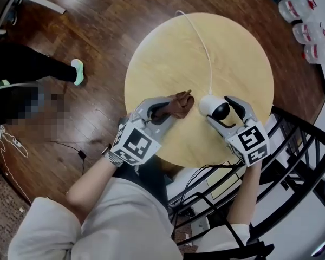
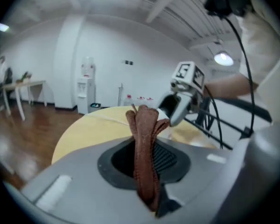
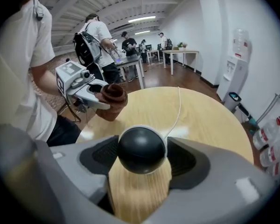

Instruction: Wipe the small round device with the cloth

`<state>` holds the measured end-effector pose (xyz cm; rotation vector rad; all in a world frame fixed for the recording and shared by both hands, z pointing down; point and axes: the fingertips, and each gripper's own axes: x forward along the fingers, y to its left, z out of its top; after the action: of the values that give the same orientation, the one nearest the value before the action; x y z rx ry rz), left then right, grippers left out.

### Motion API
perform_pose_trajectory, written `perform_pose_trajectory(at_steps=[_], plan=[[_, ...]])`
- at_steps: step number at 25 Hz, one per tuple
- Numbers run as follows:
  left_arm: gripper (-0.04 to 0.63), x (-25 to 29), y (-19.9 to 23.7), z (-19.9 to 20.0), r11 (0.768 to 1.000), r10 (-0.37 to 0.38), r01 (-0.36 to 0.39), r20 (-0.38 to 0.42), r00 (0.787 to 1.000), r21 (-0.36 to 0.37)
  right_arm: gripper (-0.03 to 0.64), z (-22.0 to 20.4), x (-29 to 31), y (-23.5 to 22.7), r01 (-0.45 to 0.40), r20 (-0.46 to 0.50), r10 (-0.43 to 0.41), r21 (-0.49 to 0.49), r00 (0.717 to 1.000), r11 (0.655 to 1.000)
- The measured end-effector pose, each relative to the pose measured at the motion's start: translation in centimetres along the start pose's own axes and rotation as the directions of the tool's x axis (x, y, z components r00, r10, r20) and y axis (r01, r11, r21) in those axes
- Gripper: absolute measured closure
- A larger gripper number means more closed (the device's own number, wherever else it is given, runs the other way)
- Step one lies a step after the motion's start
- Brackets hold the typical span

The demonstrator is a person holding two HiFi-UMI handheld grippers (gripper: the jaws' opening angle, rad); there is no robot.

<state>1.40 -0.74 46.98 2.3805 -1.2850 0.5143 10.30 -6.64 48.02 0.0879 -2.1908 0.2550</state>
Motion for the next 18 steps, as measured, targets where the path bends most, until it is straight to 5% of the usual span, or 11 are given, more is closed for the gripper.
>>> perform_pose_trajectory(at_steps=[2, 4, 5, 7, 9, 10, 12, 18], plan=[[0.525, 0.2, 1.1, 0.5, 0.984, 0.001, 0.008, 0.053, 0.999, -0.180, 0.293, -0.2, 0.1, -0.4, 0.054, -0.013, -0.053, 0.067, 0.999, 0.996], [0.525, 0.5, 2.2, 0.0, 0.919, 0.037, -0.008, 0.065, 0.997, -0.395, 0.293, -0.2, 0.1, -1.2, 0.123, -0.012, -0.123, 0.193, 0.992, 0.973], [0.525, 0.6, 2.6, -0.7, 0.858, 0.055, -0.016, 0.061, 0.997, -0.513, 0.293, -0.2, 0.1, -1.6, 0.157, -0.015, -0.158, 0.258, 0.987, 0.953], [0.525, 0.9, 3.0, -2.1, 0.675, 0.076, -0.003, 0.066, 0.995, -0.737, 0.293, -0.2, 0.2, -2.0, 0.215, -0.035, -0.216, 0.345, 0.976, 0.914], [0.525, 1.1, 2.7, -2.4, 0.481, 0.084, 0.054, 0.107, 0.991, -0.875, 0.291, -0.1, 0.5, -2.1, 0.259, -0.060, -0.256, 0.391, 0.965, 0.883], [0.526, 1.4, 2.3, -2.2, 0.414, 0.087, 0.082, 0.129, 0.988, -0.907, 0.291, 0.1, 0.6, -2.1, 0.271, -0.069, -0.266, 0.394, 0.962, 0.878], [0.526, 2.3, 1.4, -1.8, 0.343, 0.087, 0.107, 0.145, 0.986, -0.933, 0.291, 0.4, 0.4, -2.2, 0.269, -0.060, -0.265, 0.353, 0.962, 0.896], [0.525, 3.8, -0.2, -3.4, 0.211, 0.091, 0.092, 0.113, 0.989, -0.973, 0.282, 1.6, -1.5, -1.2, 0.141, 0.056, -0.148, 0.107, 0.987, 0.984]])
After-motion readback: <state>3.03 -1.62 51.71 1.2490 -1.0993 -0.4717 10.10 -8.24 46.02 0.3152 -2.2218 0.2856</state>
